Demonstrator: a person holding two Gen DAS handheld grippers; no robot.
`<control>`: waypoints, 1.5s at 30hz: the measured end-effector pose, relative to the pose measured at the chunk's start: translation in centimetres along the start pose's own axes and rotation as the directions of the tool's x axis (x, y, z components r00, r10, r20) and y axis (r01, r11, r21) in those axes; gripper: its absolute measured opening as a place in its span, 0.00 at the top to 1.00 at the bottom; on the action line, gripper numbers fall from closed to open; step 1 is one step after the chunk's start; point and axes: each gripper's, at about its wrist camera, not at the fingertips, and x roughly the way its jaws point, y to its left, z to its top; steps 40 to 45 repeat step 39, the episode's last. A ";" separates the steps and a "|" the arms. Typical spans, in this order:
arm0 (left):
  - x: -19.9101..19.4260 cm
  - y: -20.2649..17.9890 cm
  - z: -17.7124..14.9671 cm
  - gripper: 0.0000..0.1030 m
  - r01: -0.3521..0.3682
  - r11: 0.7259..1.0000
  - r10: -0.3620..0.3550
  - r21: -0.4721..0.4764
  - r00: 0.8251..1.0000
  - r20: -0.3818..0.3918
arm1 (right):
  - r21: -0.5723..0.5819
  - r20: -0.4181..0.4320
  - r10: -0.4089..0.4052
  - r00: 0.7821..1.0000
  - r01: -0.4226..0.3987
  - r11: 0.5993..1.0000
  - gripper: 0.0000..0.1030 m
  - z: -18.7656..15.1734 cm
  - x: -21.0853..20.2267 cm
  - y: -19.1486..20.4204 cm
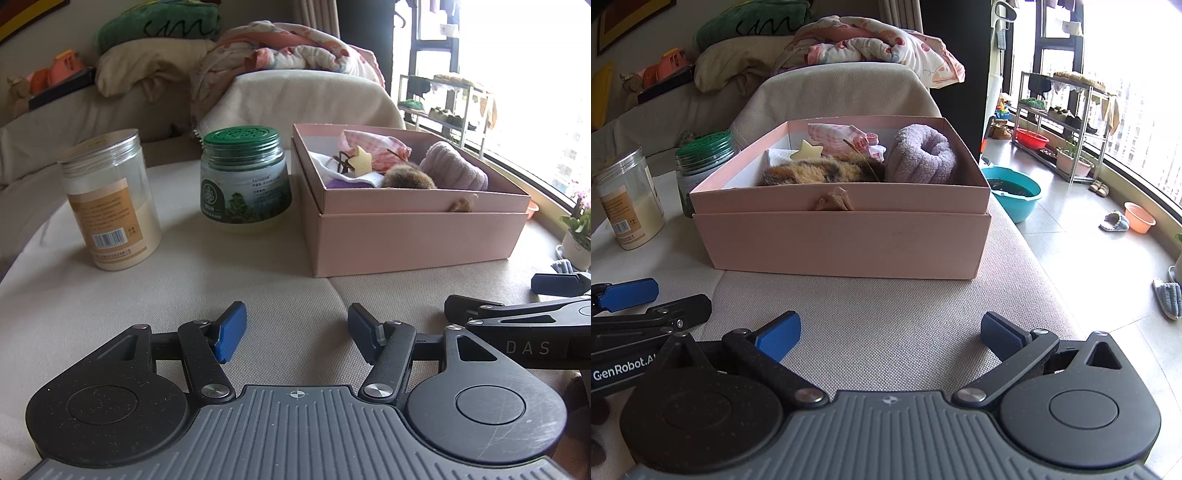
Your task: Organize soft objects
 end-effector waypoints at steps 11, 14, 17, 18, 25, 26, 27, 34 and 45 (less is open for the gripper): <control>-0.1 0.0 0.0 0.36 0.000 1.000 0.000 0.000 1.000 0.000 | -0.001 0.000 0.000 1.000 0.000 1.000 0.00 0.0 0.0 -0.1; -0.1 0.0 0.0 0.36 0.000 1.000 0.000 0.000 1.000 0.000 | -0.001 0.000 0.000 1.000 0.000 1.000 0.00 0.0 0.0 -0.1; -0.1 0.0 0.0 0.36 -0.001 1.000 0.001 0.000 1.000 0.000 | -0.001 0.000 0.000 1.000 0.000 1.000 0.00 0.0 0.0 0.0; -0.1 0.0 0.0 0.36 0.000 1.000 0.000 0.001 1.000 0.000 | -0.001 0.000 -0.001 1.000 0.001 1.000 0.00 0.0 0.0 0.0; -0.1 0.0 0.0 0.36 -0.002 1.000 0.002 -0.002 1.000 0.000 | -0.001 0.000 0.000 1.000 0.000 1.000 0.00 0.0 0.0 0.0; 0.0 0.0 0.0 0.36 -0.002 1.000 0.002 -0.004 1.000 0.000 | -0.002 0.000 0.000 1.000 0.000 1.000 0.00 0.0 0.0 0.0; 0.0 0.0 0.0 0.36 -0.003 1.000 0.003 -0.006 1.000 0.000 | -0.003 0.000 0.000 1.000 0.000 1.000 0.00 -0.1 0.0 -0.1; 0.0 -0.1 0.1 0.36 -0.005 1.000 0.005 -0.009 1.000 0.001 | -0.006 0.000 0.004 1.000 -0.004 1.000 0.00 0.0 0.0 -0.2; 0.0 -0.1 0.0 0.36 -0.005 1.000 0.005 -0.008 1.000 0.001 | -0.006 0.000 0.003 1.000 -0.003 1.000 0.00 0.0 0.0 -0.2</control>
